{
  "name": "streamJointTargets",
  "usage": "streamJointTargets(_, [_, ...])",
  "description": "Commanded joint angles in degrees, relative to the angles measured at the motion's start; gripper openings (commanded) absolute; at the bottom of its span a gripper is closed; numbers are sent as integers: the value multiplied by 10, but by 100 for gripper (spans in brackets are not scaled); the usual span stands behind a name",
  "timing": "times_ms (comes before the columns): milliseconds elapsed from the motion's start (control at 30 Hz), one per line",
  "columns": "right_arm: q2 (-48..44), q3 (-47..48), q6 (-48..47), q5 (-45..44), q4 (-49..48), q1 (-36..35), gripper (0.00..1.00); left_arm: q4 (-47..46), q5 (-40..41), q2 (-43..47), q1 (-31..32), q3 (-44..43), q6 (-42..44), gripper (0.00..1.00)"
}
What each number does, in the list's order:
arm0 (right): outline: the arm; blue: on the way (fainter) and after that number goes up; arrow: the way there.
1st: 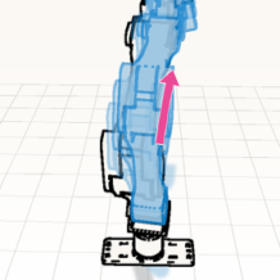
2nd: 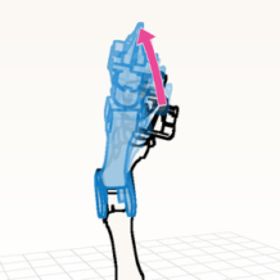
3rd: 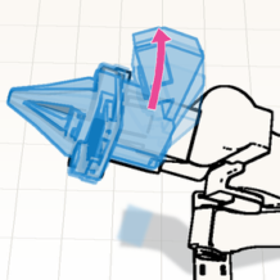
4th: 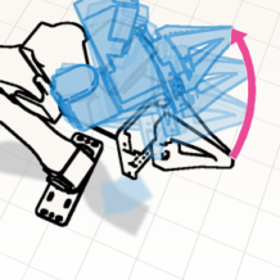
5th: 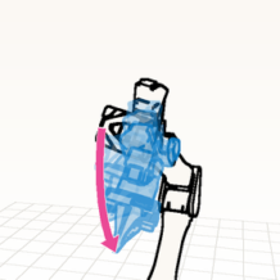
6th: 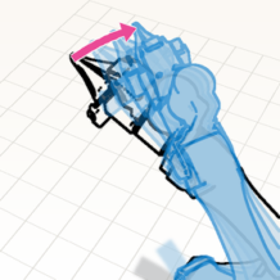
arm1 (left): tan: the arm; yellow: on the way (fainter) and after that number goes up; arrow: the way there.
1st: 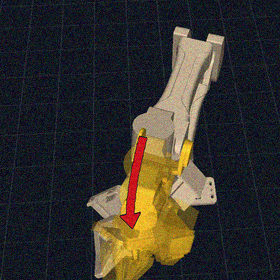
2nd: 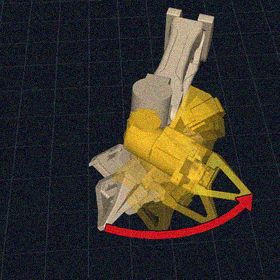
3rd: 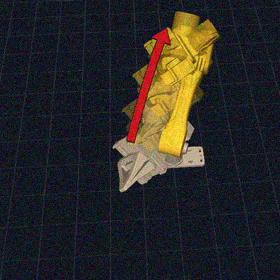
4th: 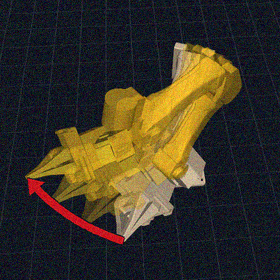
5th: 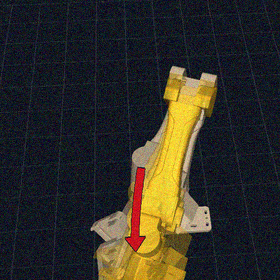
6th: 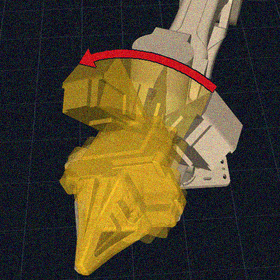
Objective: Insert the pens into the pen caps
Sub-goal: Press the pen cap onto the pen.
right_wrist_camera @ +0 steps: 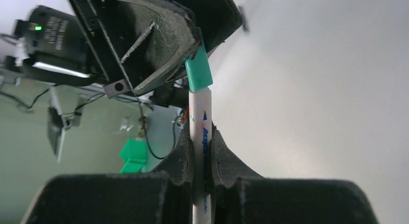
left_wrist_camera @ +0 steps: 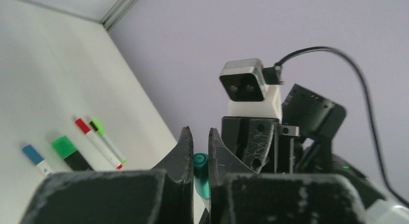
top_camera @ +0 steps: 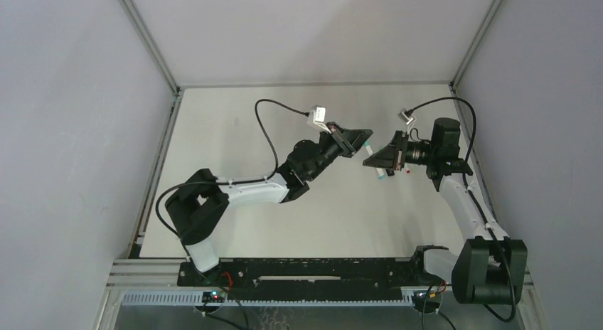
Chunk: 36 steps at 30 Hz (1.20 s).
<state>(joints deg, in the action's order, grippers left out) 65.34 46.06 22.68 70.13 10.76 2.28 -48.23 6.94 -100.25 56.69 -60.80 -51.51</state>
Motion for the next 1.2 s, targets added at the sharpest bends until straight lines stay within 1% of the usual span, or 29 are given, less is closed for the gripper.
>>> streamJointTargets(0, [25, 39, 175, -63, -426, 22, 0, 30, -348, -19, 155, 52, -46, 0])
streamJointTargets(100, [14, 39, 142, -75, -410, 22, 0, -11, -357, -29, 156, 53, -67, 0])
streamJointTargets(267, [0, 53, 49, -106, -335, 21, 0, -27, -365, -33, 156, 53, -83, 0])
streamJointTargets(300, [-7, 59, 14, -130, -299, 14, 0, -24, -360, -32, 156, 53, -87, 0])
streamJointTargets(333, [-16, 72, -39, -163, -238, 3, 0, -16, -350, -30, 156, 53, -91, 0])
streamJointTargets(367, [-22, 81, -75, -194, -200, -10, 0, -1, -337, -28, 156, 52, -94, 0])
streamJointTargets(400, [-24, 83, -88, -218, -186, -18, 0, 19, -324, -27, 155, 48, -98, 0])
streamJointTargets(600, [-25, 91, -123, -320, -159, -49, 0, 133, -260, -34, 154, 2, -108, 0])
streamJointTargets(700, [-26, 98, -140, -336, -157, -50, 0, 166, -265, -49, 158, -23, -103, 0])
streamJointTargets(800, [-24, 109, -159, -355, -153, -50, 0, 181, -287, -54, 165, -43, -85, 0])
streamJointTargets(833, [-23, 113, -161, -358, -153, -47, 0, 192, -295, -55, 167, -49, -77, 0])
streamJointTargets(900, [-16, 115, -130, -321, -178, -29, 0, 195, -312, -58, 171, -51, -71, 0])
streamJointTargets(967, [-6, 112, -80, -268, -217, 2, 0, 161, -324, -56, 174, -40, -75, 0])
streamJointTargets(1033, [1, 101, -28, -223, -264, 17, 0, 107, -328, -51, 174, -20, -86, 0])
streamJointTargets(1167, [9, 74, 56, -174, -344, 29, 0, 60, -328, -44, 173, -4, -96, 0])
